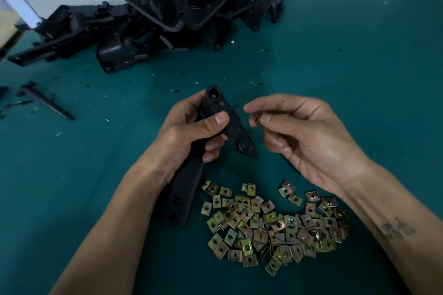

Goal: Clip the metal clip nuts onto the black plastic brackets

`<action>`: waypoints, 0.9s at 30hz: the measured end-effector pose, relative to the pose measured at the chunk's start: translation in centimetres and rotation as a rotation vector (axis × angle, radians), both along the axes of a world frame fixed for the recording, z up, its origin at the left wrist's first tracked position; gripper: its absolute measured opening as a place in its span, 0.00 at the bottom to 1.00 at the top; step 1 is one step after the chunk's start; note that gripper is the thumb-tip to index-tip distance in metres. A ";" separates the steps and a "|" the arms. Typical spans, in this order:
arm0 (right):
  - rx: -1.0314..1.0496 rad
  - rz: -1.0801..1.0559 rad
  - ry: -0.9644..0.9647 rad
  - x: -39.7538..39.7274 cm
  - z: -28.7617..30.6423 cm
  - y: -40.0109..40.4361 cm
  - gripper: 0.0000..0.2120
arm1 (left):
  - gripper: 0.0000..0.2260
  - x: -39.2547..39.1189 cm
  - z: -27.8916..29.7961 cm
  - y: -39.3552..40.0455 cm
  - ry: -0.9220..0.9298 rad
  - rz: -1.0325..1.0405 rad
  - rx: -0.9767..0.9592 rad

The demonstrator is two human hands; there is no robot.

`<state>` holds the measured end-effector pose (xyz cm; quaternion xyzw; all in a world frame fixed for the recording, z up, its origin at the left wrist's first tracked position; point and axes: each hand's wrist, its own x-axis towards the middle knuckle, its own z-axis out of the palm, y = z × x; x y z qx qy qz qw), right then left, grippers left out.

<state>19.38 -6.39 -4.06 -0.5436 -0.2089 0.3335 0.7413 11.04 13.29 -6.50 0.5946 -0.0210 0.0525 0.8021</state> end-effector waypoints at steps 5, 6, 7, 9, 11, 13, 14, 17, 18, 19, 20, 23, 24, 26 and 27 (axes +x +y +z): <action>-0.010 0.008 0.004 -0.4 0.0 0.2 0.10 | 0.07 0.1 0.0 -0.1 -0.002 0.005 -0.001; 0.004 -0.012 -0.014 -0.5 0.0 0.3 0.09 | 0.07 0.0 0.0 -0.1 -0.003 0.003 0.003; 0.022 -0.037 -0.032 -0.5 0.0 0.3 0.08 | 0.06 0.0 0.0 -0.1 -0.003 0.003 0.007; 0.061 -0.078 -0.058 -0.6 0.2 0.2 0.06 | 0.06 0.0 0.0 -0.1 0.000 0.003 0.009; 0.077 -0.100 -0.067 -0.5 0.3 0.0 0.07 | 0.07 0.0 0.1 0.0 0.004 0.007 0.009; 0.067 -0.107 -0.069 -0.3 0.3 -0.1 0.09 | 0.07 0.0 0.2 0.0 0.001 0.001 0.011; 0.059 -0.105 -0.073 -0.3 0.3 -0.2 0.09 | 0.06 0.0 0.2 0.0 -0.001 -0.004 0.011; 0.032 -0.088 -0.097 -0.4 0.2 0.0 0.11 | 0.09 0.0 0.2 0.0 0.002 -0.018 0.016; 0.016 -0.090 -0.110 -0.5 0.2 0.1 0.14 | 0.09 0.0 0.2 0.0 0.003 -0.023 0.014; -0.007 -0.100 -0.122 -0.6 0.1 0.1 0.15 | 0.10 0.0 0.2 0.0 0.003 -0.027 0.010; -0.037 -0.114 -0.139 -0.7 0.1 0.2 0.14 | 0.10 0.0 0.2 0.0 0.005 -0.029 0.005; -0.123 -0.145 -0.182 -1.0 -0.1 0.5 0.10 | 0.10 0.1 0.1 -0.1 0.006 -0.030 0.000; -0.135 -0.160 -0.170 -1.0 -0.1 0.5 0.09 | 0.10 0.1 0.1 -0.1 0.003 -0.030 0.000; -0.143 -0.185 -0.132 -1.0 0.1 0.5 0.04 | 0.10 0.1 0.1 -0.1 -0.001 -0.027 0.000; -0.143 -0.188 -0.114 -1.0 0.2 0.5 0.02 | 0.10 0.1 0.1 0.0 -0.001 -0.024 0.000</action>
